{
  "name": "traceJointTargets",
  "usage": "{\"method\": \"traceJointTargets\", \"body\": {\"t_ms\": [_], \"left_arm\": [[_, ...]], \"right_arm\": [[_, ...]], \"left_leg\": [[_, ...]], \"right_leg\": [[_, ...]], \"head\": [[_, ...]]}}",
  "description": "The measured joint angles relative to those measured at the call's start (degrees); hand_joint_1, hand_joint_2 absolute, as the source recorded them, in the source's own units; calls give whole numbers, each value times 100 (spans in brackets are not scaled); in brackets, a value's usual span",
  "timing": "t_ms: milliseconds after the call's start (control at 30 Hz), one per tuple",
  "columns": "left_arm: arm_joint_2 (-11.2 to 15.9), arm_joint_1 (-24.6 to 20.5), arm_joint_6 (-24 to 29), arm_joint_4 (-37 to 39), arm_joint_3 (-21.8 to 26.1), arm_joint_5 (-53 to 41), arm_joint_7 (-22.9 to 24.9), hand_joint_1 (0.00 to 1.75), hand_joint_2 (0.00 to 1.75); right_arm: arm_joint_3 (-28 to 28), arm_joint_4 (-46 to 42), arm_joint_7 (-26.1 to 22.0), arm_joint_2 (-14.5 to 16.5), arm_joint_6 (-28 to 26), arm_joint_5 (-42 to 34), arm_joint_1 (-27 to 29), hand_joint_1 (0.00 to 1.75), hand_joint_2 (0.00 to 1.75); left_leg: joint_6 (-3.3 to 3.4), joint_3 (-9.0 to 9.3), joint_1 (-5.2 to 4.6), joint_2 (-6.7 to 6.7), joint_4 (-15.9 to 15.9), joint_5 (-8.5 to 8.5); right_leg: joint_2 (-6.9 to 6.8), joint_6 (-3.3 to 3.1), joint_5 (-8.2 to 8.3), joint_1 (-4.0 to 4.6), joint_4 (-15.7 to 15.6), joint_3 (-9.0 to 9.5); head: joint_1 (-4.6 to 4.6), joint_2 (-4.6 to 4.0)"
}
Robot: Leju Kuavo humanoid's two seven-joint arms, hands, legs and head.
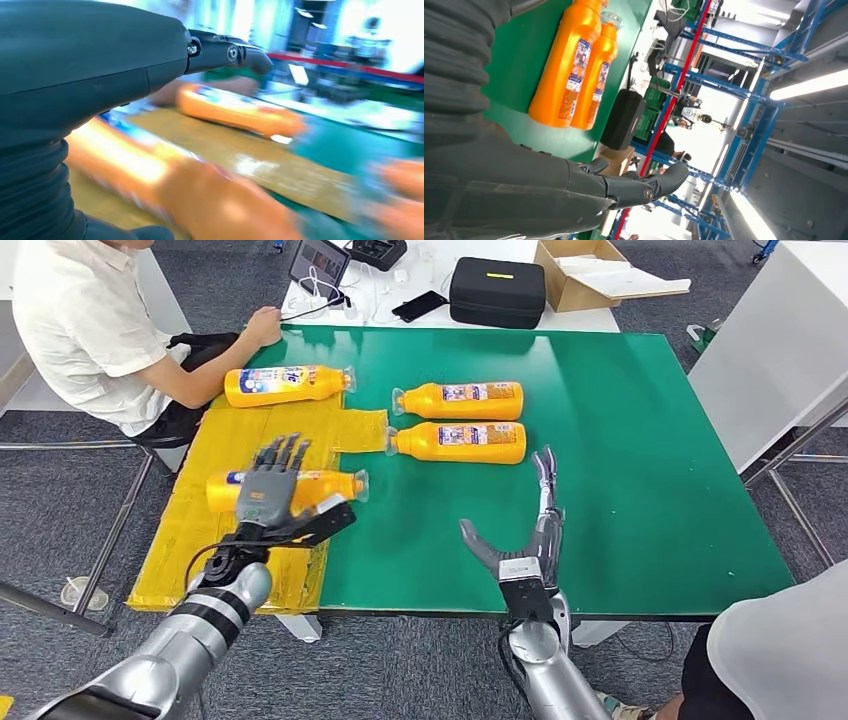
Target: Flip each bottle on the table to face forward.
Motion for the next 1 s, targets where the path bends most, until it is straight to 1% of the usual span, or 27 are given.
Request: {"method": "traceJointTargets", "body": {"t_ms": [133,300,367,500,700,867,1000], "left_arm": [[-167,200,-434,-484,-191,324,-366,0,175],[-197,412,-470,-1044,-426,452,-545,0,175],[-198,476,-547,-1249,-514,512,-580,0,175],[-196,596,-898,-1694,-732,737,-640,0,175],[-185,672,-1006,-2009,-872,806,-645,0,175],[-144,742,-1316,-2248,-994,1177,-625,0,175],[-116,790,-1302,-2439,-1072,1346,-545,0,175]], "right_arm": [[-3,7,0,4,-1,13,11,0,175],[-23,18,0,-1,-20,20,40,0,175],[-30,20,0,-3,-26,23,53,0,175],[-37,20,0,-11,-45,37,77,0,175],[-44,20,0,-16,-55,40,91,0,175],[-44,20,0,-19,-110,58,92,0,175],[-46,20,0,-33,-152,57,107,0,175]], "left_leg": [[2,-3,-3,2,0,-4],[2,-4,0,2,0,-4],[2,-4,1,2,0,-4],[1,-5,1,2,0,-3],[2,-6,0,3,0,-3],[2,-5,0,3,0,-3],[2,-6,0,3,0,-3]], "right_leg": [[3,1,0,-2,-1,-5],[3,0,-1,1,-2,-8],[3,0,-1,1,-1,-9],[3,0,-1,1,-1,-8],[2,0,0,0,-1,-8],[3,0,-1,0,-1,-9],[3,0,-1,1,-1,-9]], "head": [[-1,0],[-2,1],[-2,1],[-2,2],[-2,0],[-2,0],[-2,0]]}}
